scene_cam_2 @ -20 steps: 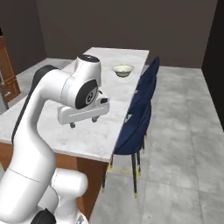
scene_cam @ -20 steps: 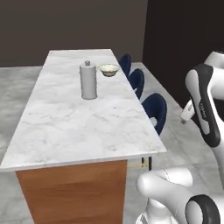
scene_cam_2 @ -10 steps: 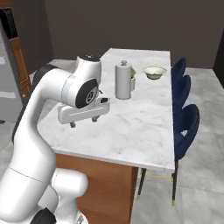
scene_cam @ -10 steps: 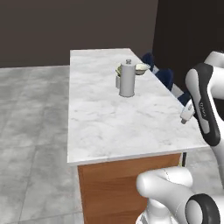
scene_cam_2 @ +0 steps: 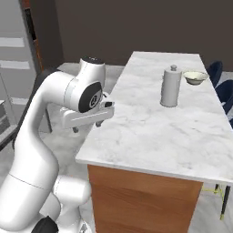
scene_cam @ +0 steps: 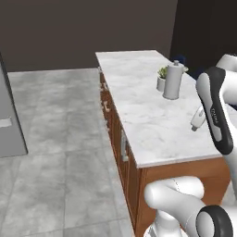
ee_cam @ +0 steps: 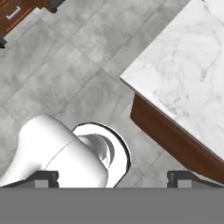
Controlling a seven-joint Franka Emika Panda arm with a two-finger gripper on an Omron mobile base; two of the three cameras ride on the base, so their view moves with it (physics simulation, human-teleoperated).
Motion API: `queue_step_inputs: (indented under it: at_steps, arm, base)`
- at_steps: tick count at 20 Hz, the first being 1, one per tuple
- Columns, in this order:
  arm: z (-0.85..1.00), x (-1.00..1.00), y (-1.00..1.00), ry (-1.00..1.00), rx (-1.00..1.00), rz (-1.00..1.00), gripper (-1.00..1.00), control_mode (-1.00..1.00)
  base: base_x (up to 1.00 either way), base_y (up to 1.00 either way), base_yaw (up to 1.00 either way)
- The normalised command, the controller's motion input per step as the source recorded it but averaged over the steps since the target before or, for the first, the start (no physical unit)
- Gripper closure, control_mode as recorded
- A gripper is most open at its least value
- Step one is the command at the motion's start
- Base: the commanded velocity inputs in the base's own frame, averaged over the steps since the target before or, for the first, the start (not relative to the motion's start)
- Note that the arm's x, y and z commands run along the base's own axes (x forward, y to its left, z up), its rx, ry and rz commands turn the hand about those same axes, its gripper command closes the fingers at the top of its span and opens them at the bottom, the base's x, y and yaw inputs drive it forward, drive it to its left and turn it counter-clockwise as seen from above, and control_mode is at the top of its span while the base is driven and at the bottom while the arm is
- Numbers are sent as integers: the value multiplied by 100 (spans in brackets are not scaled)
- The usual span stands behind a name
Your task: Retrieve the apple and kiwi from the fridge and place them into the bowl on the dining table.
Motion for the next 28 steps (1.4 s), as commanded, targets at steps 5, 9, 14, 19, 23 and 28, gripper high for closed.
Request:
queue_step_inputs:
  at_steps: [5, 9, 14, 19, 23, 28]
  arm:
    - [0, 0, 0, 0, 0, 0, -100, 100]
    - [0, 0, 0, 0, 0, 0, -100, 100]
    - [0, 0, 0, 0, 0, 0, -100, 100]
    - [0, 0, 0, 0, 0, 0, -100, 100]
    - [0, 0, 0, 0, 0, 0, -100, 100]
    - [0, 0, 0, 0, 0, 0, -100, 100]
  base:
    - [0, 100, -3]
    - [5, 100, 0]
    - [51, 100, 2]
    - [93, 100, 21]
    - [100, 85, 34]
    - [96, 45, 39]
